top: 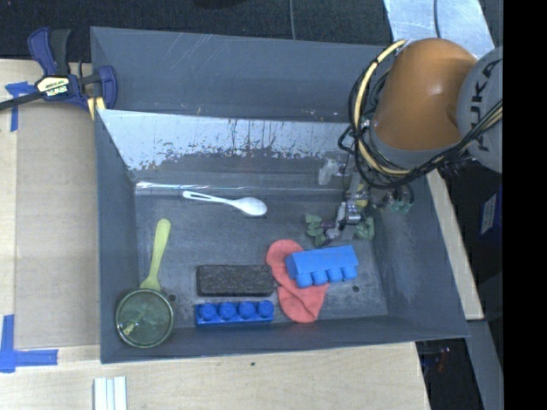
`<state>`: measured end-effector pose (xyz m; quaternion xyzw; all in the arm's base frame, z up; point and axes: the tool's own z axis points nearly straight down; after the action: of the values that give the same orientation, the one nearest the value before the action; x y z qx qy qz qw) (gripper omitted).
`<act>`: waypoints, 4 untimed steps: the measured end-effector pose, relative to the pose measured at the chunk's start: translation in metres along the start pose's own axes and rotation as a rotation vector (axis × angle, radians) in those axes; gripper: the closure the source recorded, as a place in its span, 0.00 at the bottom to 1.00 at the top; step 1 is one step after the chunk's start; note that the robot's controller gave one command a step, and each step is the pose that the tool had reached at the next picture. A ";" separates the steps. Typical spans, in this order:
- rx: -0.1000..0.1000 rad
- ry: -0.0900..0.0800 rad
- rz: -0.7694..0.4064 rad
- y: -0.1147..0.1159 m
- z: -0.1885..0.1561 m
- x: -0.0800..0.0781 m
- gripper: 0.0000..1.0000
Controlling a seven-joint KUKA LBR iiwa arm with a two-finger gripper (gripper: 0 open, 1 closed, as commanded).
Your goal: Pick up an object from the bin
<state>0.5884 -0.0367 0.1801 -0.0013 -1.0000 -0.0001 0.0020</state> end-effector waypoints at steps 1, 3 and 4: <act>0.000 -0.008 -0.001 0.000 -0.004 -0.002 0.00; 0.002 -0.014 -0.189 -0.009 0.058 0.060 0.00; 0.001 -0.016 -0.085 0.004 0.075 0.090 0.00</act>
Offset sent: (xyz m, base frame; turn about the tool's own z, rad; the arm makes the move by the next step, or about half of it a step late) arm -0.0701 -0.0165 -0.1101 -0.1674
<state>0.4981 -0.0329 0.1055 0.0410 -0.9991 0.0005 -0.0060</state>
